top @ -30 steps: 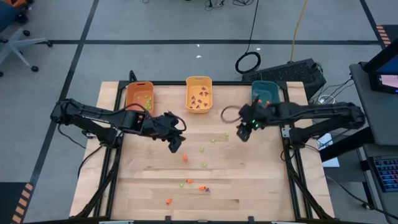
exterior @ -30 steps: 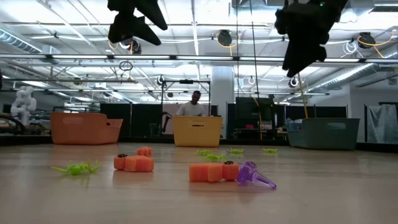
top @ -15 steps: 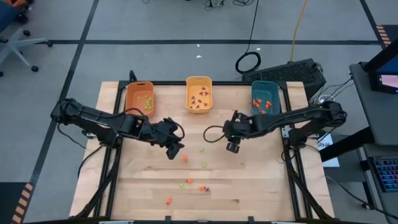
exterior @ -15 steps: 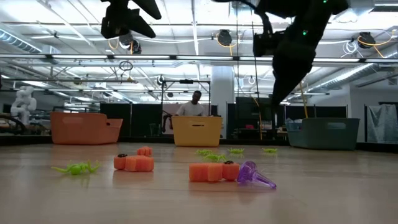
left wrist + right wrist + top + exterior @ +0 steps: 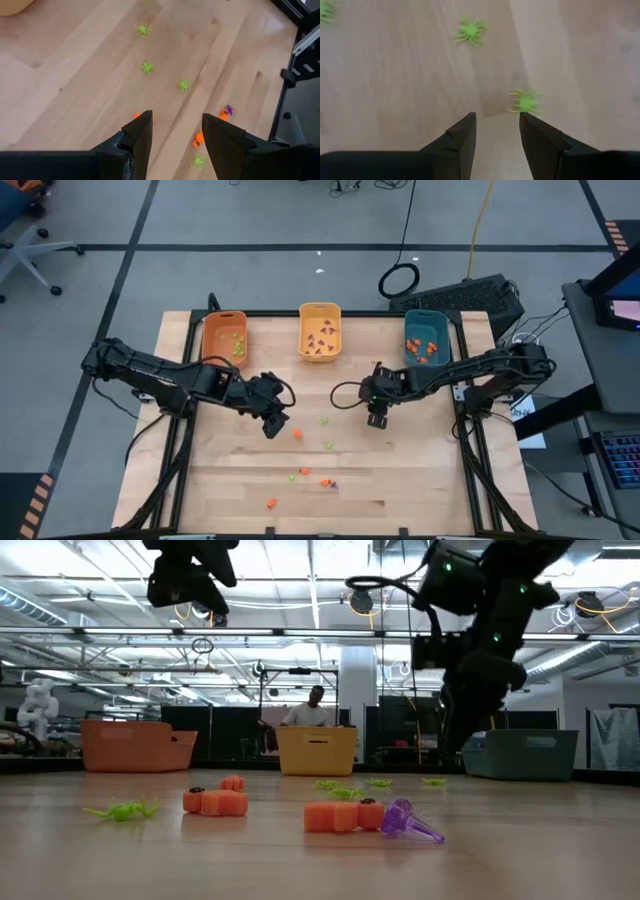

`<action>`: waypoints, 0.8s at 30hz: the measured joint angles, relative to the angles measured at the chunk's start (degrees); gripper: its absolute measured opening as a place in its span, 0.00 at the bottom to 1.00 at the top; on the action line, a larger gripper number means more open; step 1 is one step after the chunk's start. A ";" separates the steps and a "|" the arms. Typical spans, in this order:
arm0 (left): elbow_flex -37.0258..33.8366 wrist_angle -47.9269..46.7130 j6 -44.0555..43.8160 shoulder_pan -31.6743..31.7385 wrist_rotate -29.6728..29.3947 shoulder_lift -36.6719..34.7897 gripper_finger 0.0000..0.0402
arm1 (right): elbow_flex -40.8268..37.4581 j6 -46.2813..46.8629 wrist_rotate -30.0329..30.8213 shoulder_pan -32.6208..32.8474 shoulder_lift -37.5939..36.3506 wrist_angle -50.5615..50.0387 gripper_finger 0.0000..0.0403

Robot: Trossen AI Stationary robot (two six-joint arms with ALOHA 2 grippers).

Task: Sort Halloween decoration
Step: Put the green spider toy into the orange bin

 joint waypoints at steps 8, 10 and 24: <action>0.00 0.19 0.02 0.02 -1.08 0.00 0.44 | -4.14 -0.40 -2.00 -0.85 0.43 8.47 0.34; 0.00 0.23 0.04 0.02 -1.13 0.00 0.44 | -4.14 0.98 -0.29 -1.00 0.74 8.47 0.34; 0.00 0.23 0.04 0.02 -1.23 0.00 0.44 | -4.27 6.55 0.13 -2.30 4.22 8.49 0.34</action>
